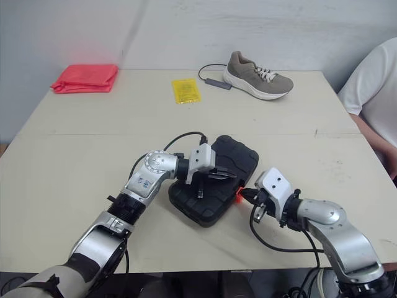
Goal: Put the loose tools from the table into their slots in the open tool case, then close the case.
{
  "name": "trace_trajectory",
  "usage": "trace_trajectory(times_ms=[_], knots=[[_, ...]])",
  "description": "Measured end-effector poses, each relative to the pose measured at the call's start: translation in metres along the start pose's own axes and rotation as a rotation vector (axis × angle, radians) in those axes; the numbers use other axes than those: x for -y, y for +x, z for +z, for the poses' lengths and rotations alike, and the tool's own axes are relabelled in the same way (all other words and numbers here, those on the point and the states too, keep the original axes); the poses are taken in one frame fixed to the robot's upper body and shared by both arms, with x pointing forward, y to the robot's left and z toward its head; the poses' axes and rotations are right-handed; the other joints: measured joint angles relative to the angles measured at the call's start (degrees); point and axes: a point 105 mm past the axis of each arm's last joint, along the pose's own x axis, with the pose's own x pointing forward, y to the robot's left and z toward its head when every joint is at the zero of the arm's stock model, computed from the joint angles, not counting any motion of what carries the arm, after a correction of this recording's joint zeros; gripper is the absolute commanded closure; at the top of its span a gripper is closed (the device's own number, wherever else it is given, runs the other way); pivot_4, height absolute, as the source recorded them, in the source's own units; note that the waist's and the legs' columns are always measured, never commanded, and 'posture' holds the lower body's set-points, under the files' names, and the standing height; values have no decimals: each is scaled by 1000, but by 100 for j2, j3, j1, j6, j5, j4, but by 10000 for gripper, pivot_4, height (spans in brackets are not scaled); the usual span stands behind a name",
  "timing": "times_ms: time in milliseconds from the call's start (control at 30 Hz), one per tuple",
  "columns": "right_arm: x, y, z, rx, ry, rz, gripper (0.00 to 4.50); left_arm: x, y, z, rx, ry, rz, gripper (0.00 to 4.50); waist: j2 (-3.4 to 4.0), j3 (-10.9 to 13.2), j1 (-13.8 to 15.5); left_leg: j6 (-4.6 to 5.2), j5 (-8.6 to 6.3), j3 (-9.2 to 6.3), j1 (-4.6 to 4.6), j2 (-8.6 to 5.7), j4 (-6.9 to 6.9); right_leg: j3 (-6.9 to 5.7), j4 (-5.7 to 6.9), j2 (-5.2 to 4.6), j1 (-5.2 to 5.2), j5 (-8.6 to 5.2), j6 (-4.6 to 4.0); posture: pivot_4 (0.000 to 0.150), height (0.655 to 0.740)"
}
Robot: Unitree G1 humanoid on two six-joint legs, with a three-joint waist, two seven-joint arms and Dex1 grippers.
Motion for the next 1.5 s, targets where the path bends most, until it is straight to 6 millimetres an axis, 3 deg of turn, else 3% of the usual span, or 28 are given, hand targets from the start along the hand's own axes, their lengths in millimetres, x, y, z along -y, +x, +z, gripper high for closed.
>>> trace_trajectory(times_ms=[300, 600, 967, 1300, 1500], knots=[[-6, -8, -19, -64, 97, 18, 45000, 0, -1, 0, 0, 0, 3, 44284, 8, -7, -10, 0, 1, -3, 0, -2, -8, -2, 0, -1, 1, 0, -1, 1500, 7400], [-4, 14, -29, -49, 149, 18, 45000, -3, 0, 0, -6, 10, 17, 44284, 12, -11, -9, -1, 2, -6, 0, -6, -8, -5, 0, -4, 1, 0, -1, 1500, 7400], [1, 38, -22, 18, 173, 59, 45000, -4, -5, -4, -36, 11, 20, 44284, -13, -35, -48, -6, 6, -6, 1, 3, -17, -8, 1, 2, 7, 8, -14, 1500, 7400], [1, 43, -23, 158, 251, 73, 45000, -5, -10, -6, -47, 12, 25, 44284, 6, -30, -67, -20, 13, -7, 4, 16, -26, -8, 6, 18, -2, 9, -31, 1500, 7400], [7, 39, -12, 248, 240, 62, 45000, -9, -16, -7, -48, 9, 47, 44284, 11, -28, -76, -28, 17, -7, 3, 18, -27, -7, 8, 22, -18, 9, -31, 1500, 7400]])
